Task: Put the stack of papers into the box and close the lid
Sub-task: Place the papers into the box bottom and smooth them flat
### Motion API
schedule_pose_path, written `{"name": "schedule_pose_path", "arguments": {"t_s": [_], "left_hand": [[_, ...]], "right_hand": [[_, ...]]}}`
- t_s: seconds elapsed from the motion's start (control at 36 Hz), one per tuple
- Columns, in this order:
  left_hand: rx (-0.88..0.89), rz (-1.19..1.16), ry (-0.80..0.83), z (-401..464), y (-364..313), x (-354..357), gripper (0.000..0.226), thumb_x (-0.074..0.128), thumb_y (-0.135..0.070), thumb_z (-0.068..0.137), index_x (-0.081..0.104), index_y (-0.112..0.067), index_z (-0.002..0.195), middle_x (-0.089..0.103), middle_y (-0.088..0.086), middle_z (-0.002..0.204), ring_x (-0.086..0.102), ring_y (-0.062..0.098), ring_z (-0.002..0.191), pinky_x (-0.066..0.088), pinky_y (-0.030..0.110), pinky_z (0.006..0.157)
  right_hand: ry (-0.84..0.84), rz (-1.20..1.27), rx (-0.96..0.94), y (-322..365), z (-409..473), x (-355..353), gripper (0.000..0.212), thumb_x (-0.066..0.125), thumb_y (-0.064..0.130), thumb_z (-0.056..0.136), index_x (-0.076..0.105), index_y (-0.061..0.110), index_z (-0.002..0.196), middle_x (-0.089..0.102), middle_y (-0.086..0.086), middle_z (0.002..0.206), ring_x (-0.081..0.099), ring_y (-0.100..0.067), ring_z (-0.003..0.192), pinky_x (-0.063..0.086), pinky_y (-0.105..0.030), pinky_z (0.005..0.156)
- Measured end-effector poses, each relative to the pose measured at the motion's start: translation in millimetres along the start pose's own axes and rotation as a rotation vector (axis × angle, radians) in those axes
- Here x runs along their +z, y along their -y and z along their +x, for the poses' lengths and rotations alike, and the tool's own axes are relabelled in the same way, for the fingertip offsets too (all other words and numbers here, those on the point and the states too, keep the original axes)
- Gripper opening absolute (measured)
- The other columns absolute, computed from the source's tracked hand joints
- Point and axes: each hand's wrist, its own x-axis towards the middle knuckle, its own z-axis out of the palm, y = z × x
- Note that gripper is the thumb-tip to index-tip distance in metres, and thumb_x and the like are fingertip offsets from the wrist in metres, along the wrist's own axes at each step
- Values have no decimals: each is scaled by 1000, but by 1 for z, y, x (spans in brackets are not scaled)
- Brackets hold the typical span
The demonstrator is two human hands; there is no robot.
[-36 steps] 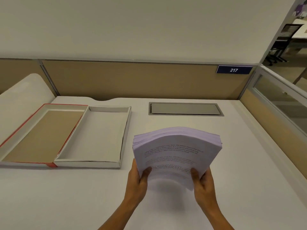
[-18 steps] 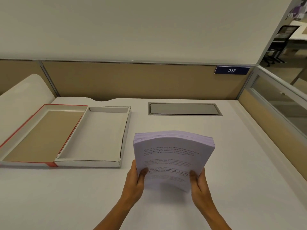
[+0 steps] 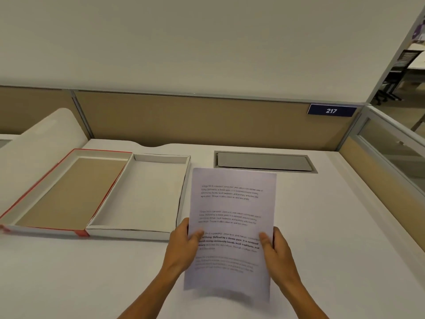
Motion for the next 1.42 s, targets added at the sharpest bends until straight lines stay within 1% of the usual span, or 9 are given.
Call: {"name": "schedule_pose_path", "arguments": {"t_s": [0.17, 0.33, 0.47, 0.78, 0.89, 0.97, 1.14, 1.25, 1.42], "left_hand": [[-116, 130, -6, 14, -1, -32, 15, 60, -27, 94, 60, -29, 108, 69, -12, 95, 70, 8, 76, 53, 18, 57], [-164, 258, -16, 33, 1, -71, 19, 59, -29, 91, 66, -23, 108, 72, -5, 99, 69, 11, 79, 54, 27, 64], [-197, 238, -5, 61, 0, -115, 16, 60, -26, 90, 68, -24, 104, 73, -6, 95, 71, 13, 79, 58, 31, 69], [-253, 228, 9, 149, 0, -203, 4, 63, -16, 87, 66, -17, 87, 74, -1, 88, 72, 18, 73, 56, 30, 60], [-263, 251, 5, 184, 9, -220, 13, 62, -20, 86, 63, -12, 96, 72, 4, 94, 71, 24, 80, 61, 44, 76], [-277, 246, 18, 206, 17, -227, 25, 60, -21, 88, 60, -7, 109, 70, 8, 101, 70, 28, 86, 59, 49, 83], [-311, 253, 48, 239, 39, -229, 18, 54, -15, 90, 62, -6, 103, 71, 8, 92, 70, 29, 83, 59, 47, 83], [-336, 334, 73, 252, 55, -227, 7, 52, -14, 91, 54, -9, 95, 58, -2, 76, 61, 22, 74, 53, 37, 74], [-395, 352, 107, 264, 77, -222, 3, 51, -12, 94, 50, -10, 96, 56, 1, 79, 56, 17, 67, 45, 29, 59]], "right_hand": [[89, -114, 67, 18, 11, 27, 19, 44, 37, 104, 58, 26, 110, 68, 11, 109, 67, -5, 96, 54, -24, 76], [129, -236, 62, 47, 28, 69, 28, 40, 40, 104, 56, 22, 119, 68, 7, 110, 68, -10, 92, 53, -21, 69], [153, -251, 63, 75, 49, 108, 34, 40, 40, 104, 57, 19, 125, 67, 3, 118, 68, -17, 100, 57, -30, 80], [177, -181, 107, 126, 106, 204, 35, 40, 38, 103, 59, 17, 123, 67, 1, 115, 67, -14, 91, 50, -22, 62], [158, -166, 152, 137, 129, 229, 31, 41, 35, 100, 60, 16, 115, 67, 1, 106, 64, -13, 85, 49, -25, 61], [167, -164, 188, 140, 148, 246, 28, 40, 32, 99, 61, 14, 108, 69, -4, 104, 67, -21, 91, 57, -35, 76], [172, -189, 274, 136, 175, 275, 25, 41, 28, 98, 58, 12, 106, 67, -7, 108, 67, -28, 102, 57, -43, 93], [169, -244, 323, 126, 185, 290, 22, 43, 24, 97, 57, 11, 108, 65, -6, 104, 65, -25, 96, 56, -37, 87], [173, -288, 368, 114, 198, 305, 19, 43, 21, 96, 56, 11, 105, 63, -4, 96, 63, -21, 87, 54, -31, 79]]}}
